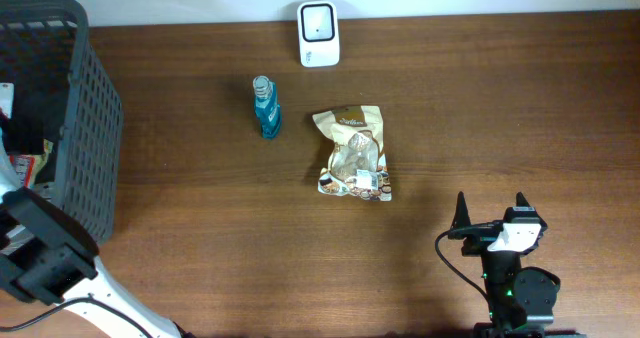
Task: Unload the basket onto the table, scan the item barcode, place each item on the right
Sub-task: 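Move the left gripper back into the basket and grasp the yellow snack bag, then lift the yellow snack bag out and carry it toward the scanner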
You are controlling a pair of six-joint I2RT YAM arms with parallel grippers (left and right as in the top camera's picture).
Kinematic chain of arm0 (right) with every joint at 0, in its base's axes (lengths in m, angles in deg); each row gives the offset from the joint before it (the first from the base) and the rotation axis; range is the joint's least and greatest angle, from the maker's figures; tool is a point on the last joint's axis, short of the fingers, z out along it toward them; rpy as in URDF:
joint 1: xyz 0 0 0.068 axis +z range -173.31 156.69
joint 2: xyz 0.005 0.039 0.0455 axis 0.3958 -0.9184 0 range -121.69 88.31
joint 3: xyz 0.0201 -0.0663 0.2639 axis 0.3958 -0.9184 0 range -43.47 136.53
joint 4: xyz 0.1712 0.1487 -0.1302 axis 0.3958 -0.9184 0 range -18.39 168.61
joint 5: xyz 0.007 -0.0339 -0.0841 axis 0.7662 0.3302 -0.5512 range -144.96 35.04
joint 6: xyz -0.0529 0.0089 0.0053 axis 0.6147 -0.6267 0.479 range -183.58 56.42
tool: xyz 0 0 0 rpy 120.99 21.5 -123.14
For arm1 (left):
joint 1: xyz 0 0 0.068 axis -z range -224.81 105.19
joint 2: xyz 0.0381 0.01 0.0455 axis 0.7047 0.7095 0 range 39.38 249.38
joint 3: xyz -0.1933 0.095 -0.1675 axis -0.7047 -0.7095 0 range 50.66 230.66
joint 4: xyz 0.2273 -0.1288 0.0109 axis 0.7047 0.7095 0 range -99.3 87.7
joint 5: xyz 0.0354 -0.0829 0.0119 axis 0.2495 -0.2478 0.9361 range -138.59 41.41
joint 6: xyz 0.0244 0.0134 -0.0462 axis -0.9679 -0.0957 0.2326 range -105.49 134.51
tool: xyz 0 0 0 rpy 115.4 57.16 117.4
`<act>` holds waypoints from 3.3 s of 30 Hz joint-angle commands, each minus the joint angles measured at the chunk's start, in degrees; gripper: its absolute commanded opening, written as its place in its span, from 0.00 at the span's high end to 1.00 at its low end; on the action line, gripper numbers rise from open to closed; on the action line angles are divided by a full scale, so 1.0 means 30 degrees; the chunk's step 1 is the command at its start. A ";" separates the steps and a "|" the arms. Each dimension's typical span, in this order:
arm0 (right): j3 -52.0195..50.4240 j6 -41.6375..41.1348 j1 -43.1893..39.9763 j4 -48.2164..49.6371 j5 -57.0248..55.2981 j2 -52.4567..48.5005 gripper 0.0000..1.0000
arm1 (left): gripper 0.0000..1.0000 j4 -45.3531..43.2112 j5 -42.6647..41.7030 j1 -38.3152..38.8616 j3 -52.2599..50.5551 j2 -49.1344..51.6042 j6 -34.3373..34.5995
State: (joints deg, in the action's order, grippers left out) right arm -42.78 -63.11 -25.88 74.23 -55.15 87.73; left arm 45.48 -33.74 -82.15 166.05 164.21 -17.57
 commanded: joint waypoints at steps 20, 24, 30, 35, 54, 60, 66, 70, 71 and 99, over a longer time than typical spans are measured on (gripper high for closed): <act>-0.0124 0.0044 0.0102 -0.0109 -0.0168 0.0124 0.02 | 0.13 0.0386 -0.4189 -0.2186 -0.1763 0.0911 -0.1625; -0.0124 0.0044 0.0102 -0.0109 -0.0168 0.0124 0.02 | 0.27 0.0255 -0.4197 -0.2178 -0.2164 0.0925 -0.1617; -0.0124 0.0044 0.0102 -0.0109 -0.0168 0.0124 0.02 | 0.80 0.0758 -0.5559 -0.2178 -0.2164 0.0925 -0.1603; -0.0124 0.0044 0.0102 -0.0109 -0.0160 0.0124 0.02 | 1.00 0.1180 -0.5683 -0.2091 -0.2164 0.0918 -0.1537; -0.0124 0.0036 0.0102 -0.0109 -0.0168 0.0124 0.02 | 0.18 0.1712 -0.5311 0.0721 -0.1188 -0.0998 -0.1545; -0.0124 0.0044 0.0102 -0.0109 -0.0160 0.0124 0.02 | 0.22 0.1989 -0.2710 0.0597 -0.1676 -0.0991 -0.1552; -0.0124 0.0044 0.0102 -0.0109 -0.0160 0.0124 0.02 | 0.27 0.1093 -0.2455 0.0131 -0.4437 -0.0976 -0.1617; -0.0124 0.0044 0.0102 -0.0109 -0.0160 0.0124 0.02 | 0.52 0.0117 -0.1341 0.0000 -0.5632 -0.0976 -0.1610; -0.0124 0.0044 0.0102 -0.0109 -0.0168 0.0124 0.02 | 0.60 0.0073 -0.1341 0.0000 -0.5632 -0.0976 -0.1610; -0.0124 0.0044 0.0102 -0.0109 -0.0160 0.0124 0.02 | 1.00 -0.2200 -2.0334 0.0153 0.2208 -0.9049 1.1774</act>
State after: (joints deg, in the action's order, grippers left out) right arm -42.78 -63.15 -25.88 74.23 -55.15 87.73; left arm 40.54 -77.69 -81.95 171.12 143.80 6.28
